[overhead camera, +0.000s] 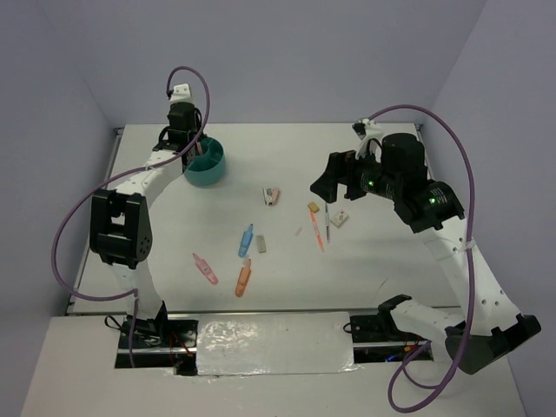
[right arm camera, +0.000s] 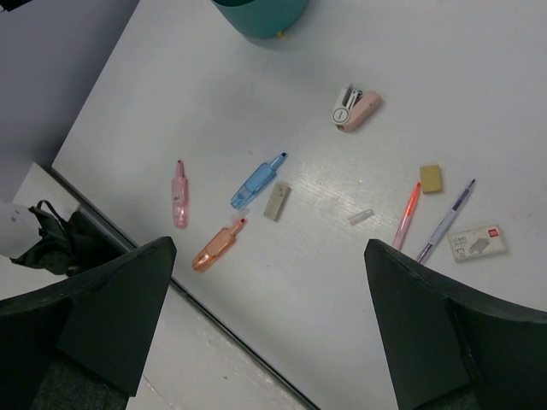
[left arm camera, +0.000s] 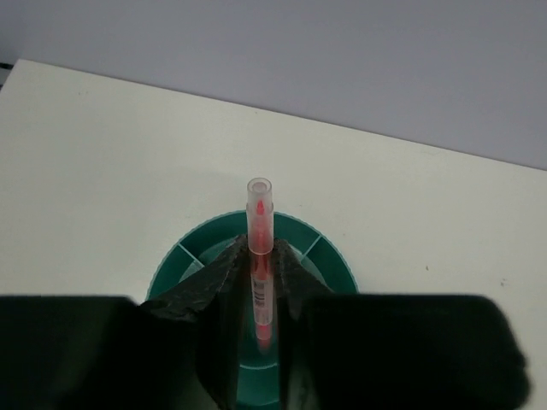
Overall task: Sort the stationery into containers
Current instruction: Place the pen in the storage box, then pick up the pen from the center of the board.
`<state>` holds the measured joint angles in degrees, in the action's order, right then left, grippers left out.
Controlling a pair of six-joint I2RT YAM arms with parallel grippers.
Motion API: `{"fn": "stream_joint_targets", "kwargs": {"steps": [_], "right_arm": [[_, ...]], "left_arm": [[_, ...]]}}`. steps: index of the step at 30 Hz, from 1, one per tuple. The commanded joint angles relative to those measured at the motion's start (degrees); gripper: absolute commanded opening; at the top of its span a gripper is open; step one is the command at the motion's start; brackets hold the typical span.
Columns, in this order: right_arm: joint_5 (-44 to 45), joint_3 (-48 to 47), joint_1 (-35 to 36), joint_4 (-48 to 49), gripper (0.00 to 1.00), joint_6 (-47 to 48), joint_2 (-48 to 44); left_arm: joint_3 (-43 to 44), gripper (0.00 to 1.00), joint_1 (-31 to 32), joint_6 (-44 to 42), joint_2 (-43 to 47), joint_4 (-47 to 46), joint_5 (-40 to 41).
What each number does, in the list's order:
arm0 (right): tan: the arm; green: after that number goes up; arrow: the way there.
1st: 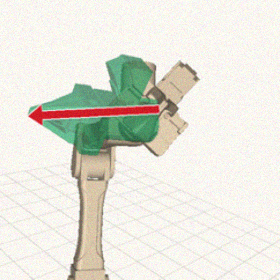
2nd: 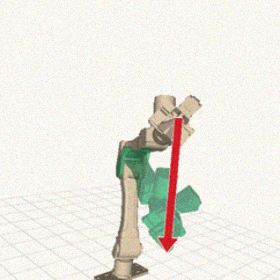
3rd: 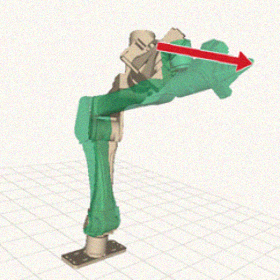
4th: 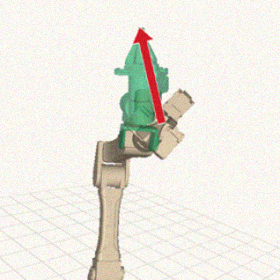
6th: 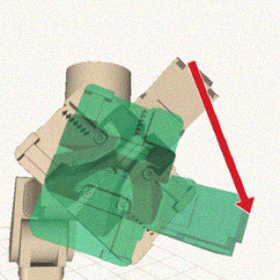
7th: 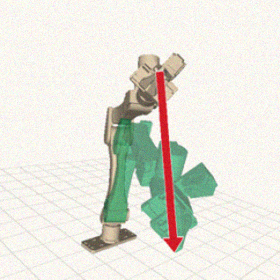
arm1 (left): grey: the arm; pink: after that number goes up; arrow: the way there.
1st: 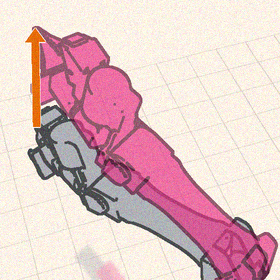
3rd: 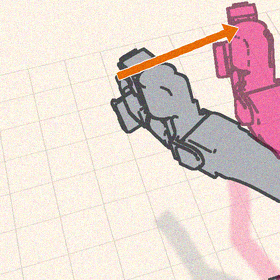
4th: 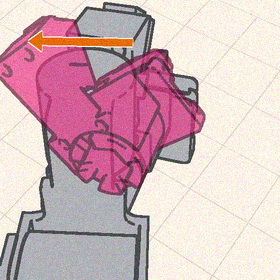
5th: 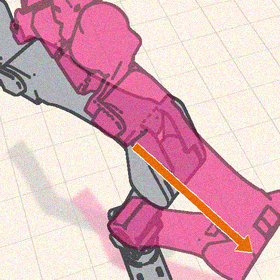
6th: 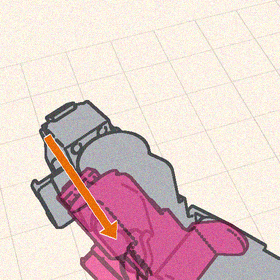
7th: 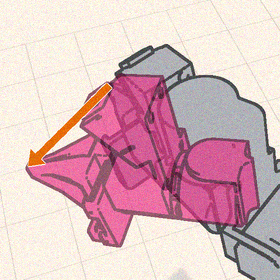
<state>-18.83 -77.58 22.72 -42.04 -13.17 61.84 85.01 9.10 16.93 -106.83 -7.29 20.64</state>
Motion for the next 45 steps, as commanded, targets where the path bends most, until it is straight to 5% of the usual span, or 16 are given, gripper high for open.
{"fn": "stream_joint_targets", "kwargs": {"steps": [1,2,3,9,19,27,34,45], "right_arm": [[0.3,-1.0,0.2,-0.2,1.00,1.0,-1.2],[0.4,-0.8,0.2,-0.1,1.00,0.8,-1.1],[0.6,-0.7,0.2,-0.1,1.00,0.4,-0.8],[5.5,3.0,0.2,1.4,1.00,-1.9,3.0],[22.3,10.2,0.0,1.3,0.97,-4.2,12.3],[19.1,15.6,1.4,7.7,0.57,-1.3,18.7],[19.4,14.5,3.6,10.0,0.52,-0.9,28.5],[20.4,12.2,5.9,12.2,0.48,-1.2,38.9]], "left_arm": [[1.5,0.32,-0.1,2.5,0.6,0.9,-0.6],[2.5,0.59,-0.1,3.4,1.3,2.2,-0.3],[2.8,0.68,-0.1,3.6,1.8,3.3,-0.4],[3.2,0.87,-0.1,5.4,10.2,10.6,-4.2],[6.3,0.97,0.0,9.1,29.0,29.9,-15.4],[-12.1,0.99,0.2,10.1,46.2,34.4,-32.0],[-15.6,0.99,0.3,10.2,47.9,37.5,-35.4],[-3.6,0.99,0.3,2.4,41.3,49.9,-33.6]]}}
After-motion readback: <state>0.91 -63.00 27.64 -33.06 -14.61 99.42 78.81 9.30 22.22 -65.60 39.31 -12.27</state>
